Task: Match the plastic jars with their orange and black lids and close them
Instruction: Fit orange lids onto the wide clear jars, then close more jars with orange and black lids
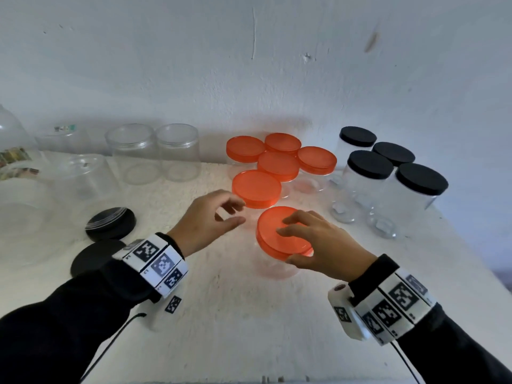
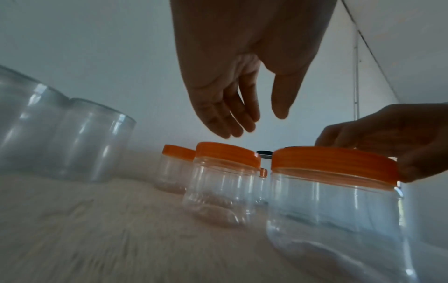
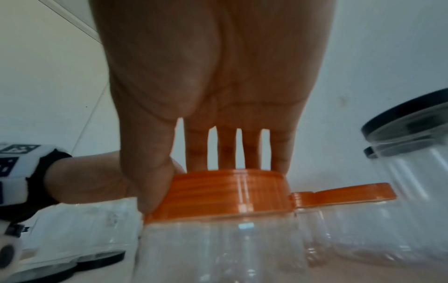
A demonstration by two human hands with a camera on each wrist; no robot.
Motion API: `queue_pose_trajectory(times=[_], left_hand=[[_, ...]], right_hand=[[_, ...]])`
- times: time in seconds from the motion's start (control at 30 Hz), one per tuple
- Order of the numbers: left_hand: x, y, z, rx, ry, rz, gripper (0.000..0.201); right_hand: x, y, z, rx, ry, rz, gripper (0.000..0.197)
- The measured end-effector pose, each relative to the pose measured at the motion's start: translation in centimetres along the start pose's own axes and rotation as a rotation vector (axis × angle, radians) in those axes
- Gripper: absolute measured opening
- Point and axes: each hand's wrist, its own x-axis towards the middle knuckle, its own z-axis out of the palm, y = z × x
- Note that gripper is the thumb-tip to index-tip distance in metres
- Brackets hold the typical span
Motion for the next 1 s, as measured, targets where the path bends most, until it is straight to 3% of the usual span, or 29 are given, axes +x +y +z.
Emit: queue_pose_trajectory(times=[0.13, 0.33, 0.6, 0.83, 1.0], left_hand=[[2.8, -0.2, 1.4, 0.246, 0.087, 0.126, 0.039], [5.0, -0.8, 3.8, 0.486, -0.039, 0.019, 0.069], [5.6, -0.7, 5.0, 0.437, -0.055, -0.13, 0.066], [5.5, -0.7, 5.5, 0.428, -0.029, -0.145, 0.067], [5.2, 0.1, 5.1, 0.434, -0.083, -0.17, 0.071]], right_hand=[[-0.2, 3.1, 0.1, -0.035, 0.078, 0.03, 0.05], [2.0, 6.5, 0.4, -0.056, 0.206, 0.059, 0.044], [4.7, 9.9, 1.3, -0.019, 0.399, 0.027, 0.037], [4.9, 10.1, 1.0, -0.02, 0.337, 0.047, 0.041], [5.1, 9.3, 0.3, -0.09, 0.226, 0.088, 0.04]])
